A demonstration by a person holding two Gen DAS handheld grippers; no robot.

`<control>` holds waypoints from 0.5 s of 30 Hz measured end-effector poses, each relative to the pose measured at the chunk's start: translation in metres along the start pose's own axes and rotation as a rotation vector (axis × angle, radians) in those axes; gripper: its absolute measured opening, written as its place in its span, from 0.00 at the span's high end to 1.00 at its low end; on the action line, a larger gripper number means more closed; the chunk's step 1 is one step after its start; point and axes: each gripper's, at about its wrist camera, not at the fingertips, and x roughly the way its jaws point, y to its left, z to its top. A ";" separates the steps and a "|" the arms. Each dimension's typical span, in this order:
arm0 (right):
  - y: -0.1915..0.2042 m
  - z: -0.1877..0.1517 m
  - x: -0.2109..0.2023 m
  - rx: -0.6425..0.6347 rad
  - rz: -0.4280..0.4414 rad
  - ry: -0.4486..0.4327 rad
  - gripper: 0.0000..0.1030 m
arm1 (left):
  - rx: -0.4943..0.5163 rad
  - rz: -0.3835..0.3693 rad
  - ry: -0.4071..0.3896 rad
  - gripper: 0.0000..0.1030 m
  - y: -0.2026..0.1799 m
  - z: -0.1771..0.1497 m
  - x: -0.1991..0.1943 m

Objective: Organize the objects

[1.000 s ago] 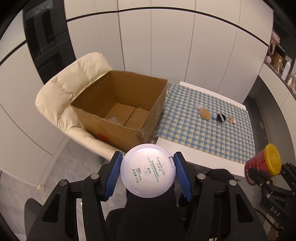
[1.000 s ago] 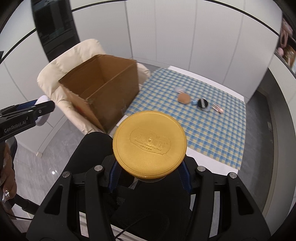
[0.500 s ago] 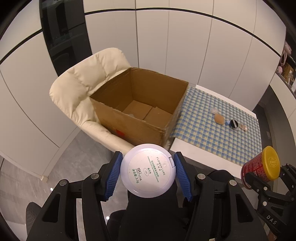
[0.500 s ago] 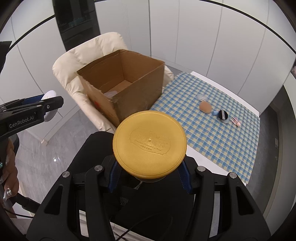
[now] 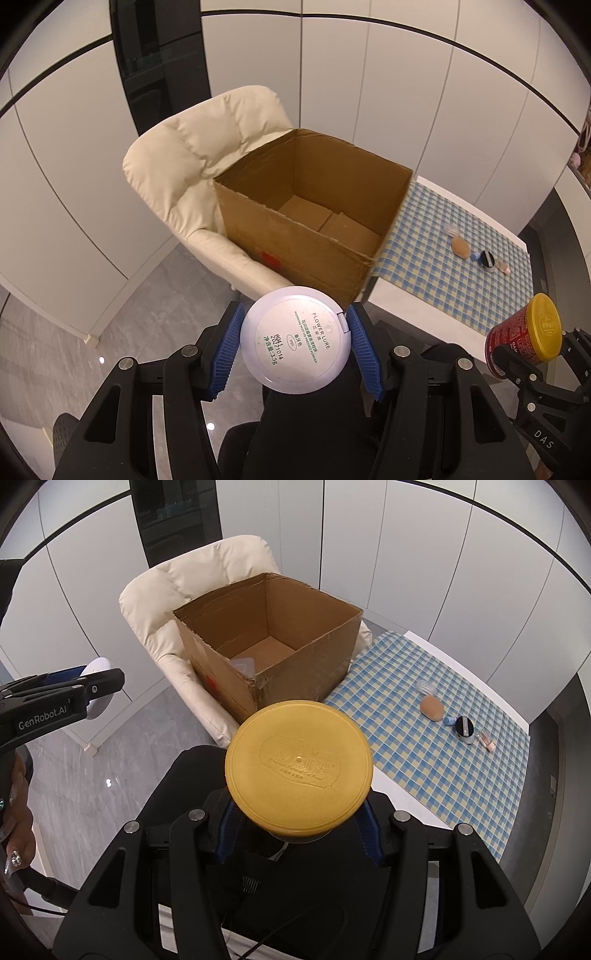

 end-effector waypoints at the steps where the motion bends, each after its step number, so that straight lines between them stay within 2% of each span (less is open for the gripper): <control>1: 0.001 0.002 0.002 0.000 -0.001 0.001 0.45 | -0.005 0.001 0.001 0.44 0.002 0.001 0.001; 15: 0.011 0.034 0.037 -0.031 0.002 0.025 0.45 | -0.057 -0.004 0.040 0.44 0.014 0.022 0.039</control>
